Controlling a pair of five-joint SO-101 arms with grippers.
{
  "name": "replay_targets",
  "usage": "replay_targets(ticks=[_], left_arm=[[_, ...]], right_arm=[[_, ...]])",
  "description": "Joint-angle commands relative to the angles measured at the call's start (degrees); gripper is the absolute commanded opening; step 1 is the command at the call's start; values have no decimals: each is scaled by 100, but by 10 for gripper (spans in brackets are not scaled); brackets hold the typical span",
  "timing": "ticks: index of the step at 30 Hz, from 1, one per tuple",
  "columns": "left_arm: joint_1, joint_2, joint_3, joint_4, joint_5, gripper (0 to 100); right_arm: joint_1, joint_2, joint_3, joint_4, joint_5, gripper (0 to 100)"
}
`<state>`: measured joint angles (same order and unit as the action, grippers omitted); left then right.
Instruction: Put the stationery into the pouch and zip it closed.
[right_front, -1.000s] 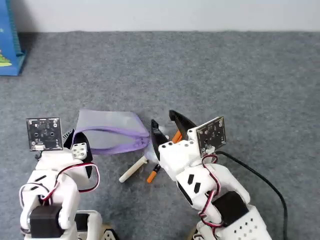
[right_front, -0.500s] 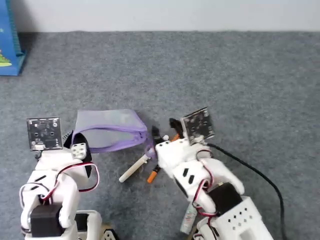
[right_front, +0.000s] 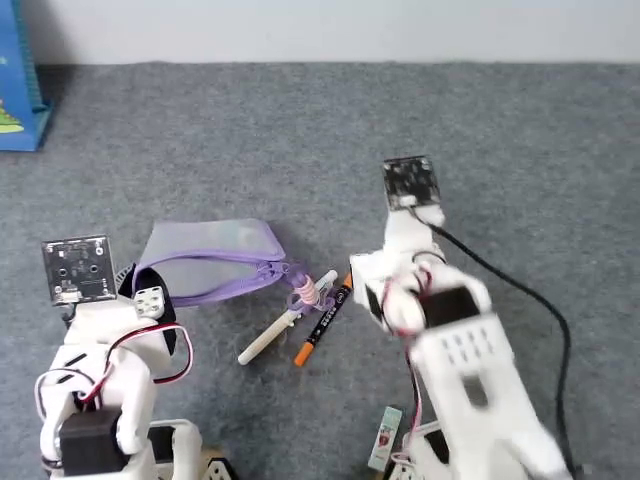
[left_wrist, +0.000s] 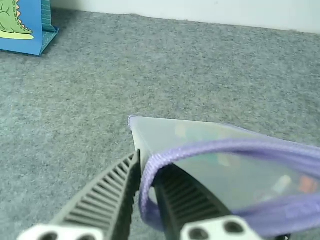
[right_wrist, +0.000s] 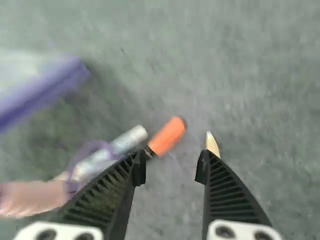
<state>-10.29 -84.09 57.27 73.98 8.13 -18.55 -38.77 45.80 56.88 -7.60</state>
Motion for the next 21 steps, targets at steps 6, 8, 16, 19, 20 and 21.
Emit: replay_targets(ticks=[6, 8, 16, 19, 20, 21], left_arm=[[-26, 62, -22, -167, 70, 12], [-26, 62, -22, -167, 70, 12], [-26, 62, -13, -149, 70, 12], [-26, 62, 66, -176, 62, 12], [-26, 62, 75, -193, 62, 12], [-26, 62, 75, -202, 62, 12]], right_arm=[[637, 3064, -1433, -576, 765, 165], [769, 3662, -1749, -629, 976, 165], [1033, 5209, -2673, -576, 1090, 165], [1042, 5262, -2673, -435, 1116, 165], [1033, 5262, -2699, -233, 1213, 165], [1024, 5253, -2725, -13, 1336, 165]])
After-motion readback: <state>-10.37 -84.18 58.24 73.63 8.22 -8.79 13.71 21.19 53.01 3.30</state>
